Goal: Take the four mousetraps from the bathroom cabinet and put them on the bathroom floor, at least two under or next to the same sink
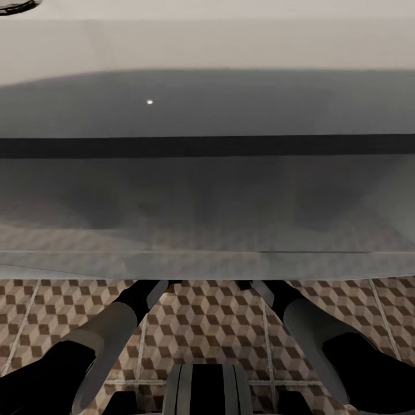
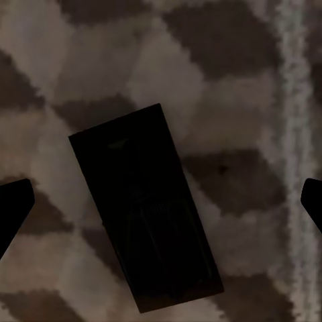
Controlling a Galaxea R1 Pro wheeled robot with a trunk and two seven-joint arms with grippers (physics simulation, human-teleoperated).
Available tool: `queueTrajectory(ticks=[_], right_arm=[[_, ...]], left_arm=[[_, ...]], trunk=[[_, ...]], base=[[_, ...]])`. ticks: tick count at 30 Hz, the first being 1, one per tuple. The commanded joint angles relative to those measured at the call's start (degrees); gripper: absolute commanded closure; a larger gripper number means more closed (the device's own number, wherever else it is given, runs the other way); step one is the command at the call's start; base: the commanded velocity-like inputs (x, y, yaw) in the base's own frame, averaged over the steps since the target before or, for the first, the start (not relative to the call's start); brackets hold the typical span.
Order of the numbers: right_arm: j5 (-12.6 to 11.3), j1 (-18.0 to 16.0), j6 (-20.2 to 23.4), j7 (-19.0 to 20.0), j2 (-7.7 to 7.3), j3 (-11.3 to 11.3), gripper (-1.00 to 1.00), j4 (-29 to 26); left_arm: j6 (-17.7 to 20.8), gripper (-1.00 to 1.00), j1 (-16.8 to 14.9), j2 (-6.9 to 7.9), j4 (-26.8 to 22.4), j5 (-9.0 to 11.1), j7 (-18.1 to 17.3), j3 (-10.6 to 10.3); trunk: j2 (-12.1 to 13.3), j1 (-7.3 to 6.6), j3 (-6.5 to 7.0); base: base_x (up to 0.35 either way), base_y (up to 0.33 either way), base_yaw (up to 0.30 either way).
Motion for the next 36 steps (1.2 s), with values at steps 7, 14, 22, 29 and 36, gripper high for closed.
queueTrajectory(ticks=[7, 14, 22, 29, 36], right_arm=[[-0.13, -0.39, -0.39, -0.43, 0.13, 0.74, -1.00, -0.10], [-0.21, -0.39, -1.66, -0.37, 0.14, 0.76, -1.00, -0.12], [-0.24, -0.39, -3.27, -0.36, 0.22, 0.80, -1.00, -0.11], [-0.30, -0.38, -3.40, -0.36, 0.22, 0.81, -1.00, -0.13], [-0.24, -0.39, -3.41, -0.36, 0.22, 0.81, -1.00, -0.13]], left_arm=[[-0.47, 1.00, -0.51, 0.71, 0.53, 0.62, 0.00, -0.39], [-0.95, 1.00, -0.98, 1.73, 0.85, 0.45, 0.34, -0.54], [0.46, 1.00, -0.29, 2.35, -1.03, 0.47, 0.41, -0.52], [0.57, 1.00, -0.28, 2.17, -0.98, 0.87, 0.27, -0.52], [0.42, 1.00, -0.65, 1.91, 0.44, 1.45, 0.16, -0.57]], trunk=[[-0.02, -0.01, -0.04], [-0.02, -0.01, -0.04], [-0.02, -0.01, -0.04], [-0.02, -0.01, -0.04], [-0.02, -0.01, -0.04]], base=[[0.000, 0.000, 0.000], [0.000, 0.000, 0.000], [0.000, 0.000, 0.000], [0.000, 0.000, 0.000], [0.000, 0.000, 0.000]])
